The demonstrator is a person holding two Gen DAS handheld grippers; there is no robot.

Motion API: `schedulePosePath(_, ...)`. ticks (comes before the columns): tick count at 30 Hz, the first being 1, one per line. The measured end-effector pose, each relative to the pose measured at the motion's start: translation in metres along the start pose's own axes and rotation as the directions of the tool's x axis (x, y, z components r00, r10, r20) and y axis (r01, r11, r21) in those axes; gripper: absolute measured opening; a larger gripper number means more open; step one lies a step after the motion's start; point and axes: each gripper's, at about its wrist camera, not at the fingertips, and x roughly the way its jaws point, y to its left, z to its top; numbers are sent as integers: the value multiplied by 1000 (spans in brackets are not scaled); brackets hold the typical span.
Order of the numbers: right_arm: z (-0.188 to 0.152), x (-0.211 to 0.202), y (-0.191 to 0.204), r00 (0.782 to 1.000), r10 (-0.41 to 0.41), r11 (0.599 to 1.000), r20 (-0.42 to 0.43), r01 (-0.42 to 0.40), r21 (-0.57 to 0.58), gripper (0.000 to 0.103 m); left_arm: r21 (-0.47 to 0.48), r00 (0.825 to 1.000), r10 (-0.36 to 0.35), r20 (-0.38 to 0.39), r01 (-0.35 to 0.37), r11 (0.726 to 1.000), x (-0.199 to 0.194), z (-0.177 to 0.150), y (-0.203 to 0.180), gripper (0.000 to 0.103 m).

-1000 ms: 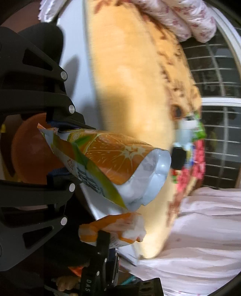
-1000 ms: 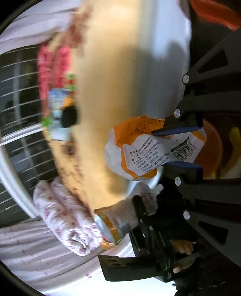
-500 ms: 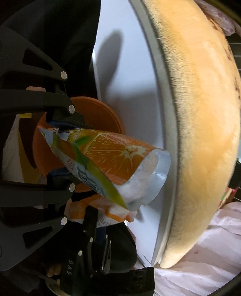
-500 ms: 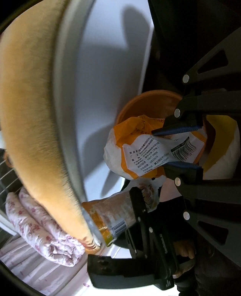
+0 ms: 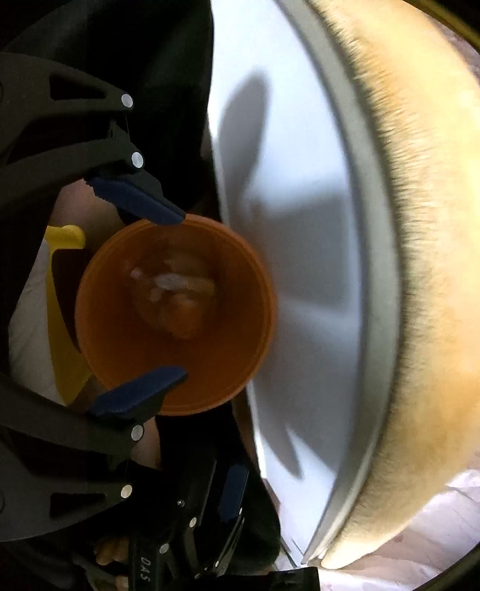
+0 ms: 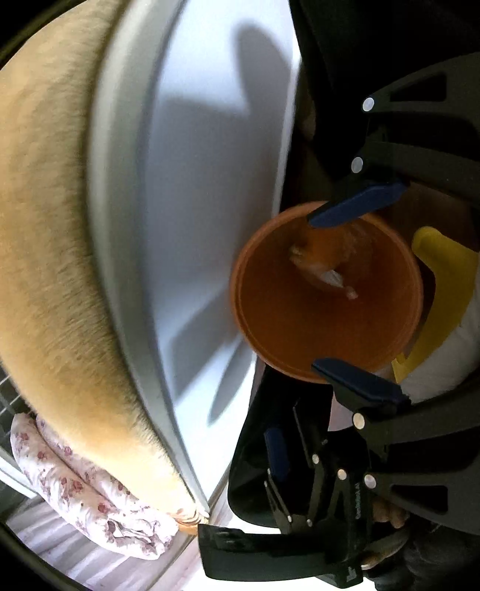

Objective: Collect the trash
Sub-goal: 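Lower both held items over the orange bucket and open both grippers, then grasp the brown cloth with the left gripper while the right gripper grasps a black item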

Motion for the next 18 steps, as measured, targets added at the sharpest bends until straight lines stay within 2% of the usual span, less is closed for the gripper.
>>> schedulePosePath(6, 9, -45, 8, 995, -15, 1000, 95, 17, -23, 72, 49, 989, 75, 130, -82, 995, -38, 10, -8, 78)
schedulePosePath(12, 47, -90, 15, 976, 15, 999, 216, -7, -39, 73, 74, 946, 169, 275, -196, 978, -83, 30, -17, 82)
schedulePosePath(15, 66, -103, 17, 966, -11, 997, 257, 29, -66, 74, 57, 933, 161, 322, -188, 980, -98, 43, -13, 82)
schedulePosePath(18, 90, -111, 18, 956, -23, 994, 291, 53, -94, 74, 48, 912, 162, 377, -194, 980, -115, 64, -8, 84)
